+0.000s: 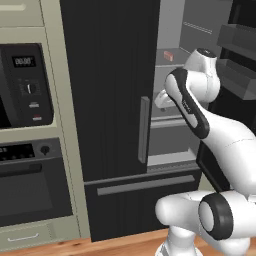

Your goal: Open the fridge, remove the mango, cucumber, and steak, and place them on any counter.

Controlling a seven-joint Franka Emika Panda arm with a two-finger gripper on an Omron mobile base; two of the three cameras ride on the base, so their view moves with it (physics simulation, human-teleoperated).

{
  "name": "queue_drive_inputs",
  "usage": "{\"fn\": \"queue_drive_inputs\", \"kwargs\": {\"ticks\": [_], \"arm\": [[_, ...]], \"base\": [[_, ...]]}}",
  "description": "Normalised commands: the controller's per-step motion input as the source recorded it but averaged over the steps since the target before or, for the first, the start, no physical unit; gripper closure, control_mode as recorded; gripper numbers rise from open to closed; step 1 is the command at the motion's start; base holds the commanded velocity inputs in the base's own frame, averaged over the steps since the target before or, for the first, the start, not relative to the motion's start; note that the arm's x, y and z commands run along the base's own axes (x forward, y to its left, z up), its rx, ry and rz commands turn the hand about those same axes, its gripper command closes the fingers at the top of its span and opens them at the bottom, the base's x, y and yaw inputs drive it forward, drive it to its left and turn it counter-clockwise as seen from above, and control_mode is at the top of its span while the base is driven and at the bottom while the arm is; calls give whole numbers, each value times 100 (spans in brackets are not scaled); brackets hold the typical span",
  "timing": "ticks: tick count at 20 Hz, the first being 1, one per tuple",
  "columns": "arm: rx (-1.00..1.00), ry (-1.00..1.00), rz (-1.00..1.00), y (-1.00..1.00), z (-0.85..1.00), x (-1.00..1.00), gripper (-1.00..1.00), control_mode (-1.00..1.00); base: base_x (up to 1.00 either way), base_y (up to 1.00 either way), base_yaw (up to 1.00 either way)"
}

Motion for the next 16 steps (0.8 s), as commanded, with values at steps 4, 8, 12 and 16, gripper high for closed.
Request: {"fn": "queue_drive_inputs", "kwargs": {"ticks": [4,8,12,16], "arm": [[0,0,0,0,-1,6,-100,-100],[1,-7,-6,1,-11,46,-100,-100],[0,-15,-10,24,-11,48,-100,-100],[0,-6,-11,39,-15,55,-100,-100]], "base": [[0,0,0],[0,0,0],[0,0,0],[0,0,0]]}}
